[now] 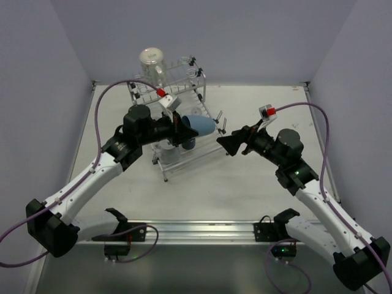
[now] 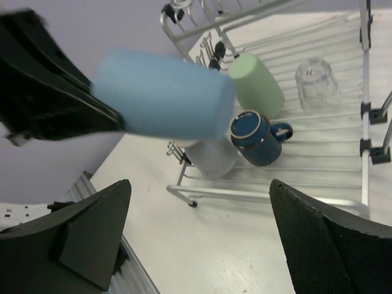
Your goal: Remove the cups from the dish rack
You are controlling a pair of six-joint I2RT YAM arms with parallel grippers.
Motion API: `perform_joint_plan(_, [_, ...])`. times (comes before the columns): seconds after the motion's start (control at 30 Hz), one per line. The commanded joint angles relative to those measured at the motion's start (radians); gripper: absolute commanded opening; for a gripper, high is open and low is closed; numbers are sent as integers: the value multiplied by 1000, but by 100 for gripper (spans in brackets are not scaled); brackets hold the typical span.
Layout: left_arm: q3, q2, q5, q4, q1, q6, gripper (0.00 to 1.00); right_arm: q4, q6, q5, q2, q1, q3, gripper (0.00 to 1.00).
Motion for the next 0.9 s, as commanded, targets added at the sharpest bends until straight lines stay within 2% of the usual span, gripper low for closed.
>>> perform_joint_plan(0.0, [64, 71, 11, -240, -40, 190, 0, -150, -144, 20, -33, -2, 147, 97])
perform_joint_plan(0.07, [89, 91, -38, -297, -101, 248, 0, -206, -147, 31, -34, -2, 207, 93])
perform_joint_plan(0.1, [113, 105, -52, -321, -128, 265, 0, -248, -149, 49, -36, -2, 236, 79])
perform_joint_plan(0.13, [127, 111, -71, -334, -152, 303, 0, -280, -153, 51, -32, -2, 253, 70])
perform_joint_plan(0.17, [144, 120, -97, -346, -216, 319, 0, -318, -165, 50, -26, -2, 276, 67])
perform_joint_plan(0.23, [202, 151, -173, -395, -317, 387, 0, -417, -172, 38, -5, -1, 329, 68])
perform_joint_plan(0.33, [238, 189, -261, -418, -382, 443, 0, -434, -138, 30, -20, 1, 304, 67])
perform_joint_plan(0.47, [259, 224, -273, -401, -392, 451, 0, -472, -107, 89, -63, 5, 252, 63])
perform_joint_plan(0.67, [250, 229, -249, -296, -410, 434, 0, -357, 3, 88, -167, 7, 91, 60])
perform_joint_plan(0.73, [251, 241, -227, -288, -416, 432, 0, -339, 11, 59, -158, 15, 80, 63])
perform_joint_plan(0.87, [252, 284, -250, -282, -444, 443, 0, -299, 31, -9, -122, 19, 82, 77])
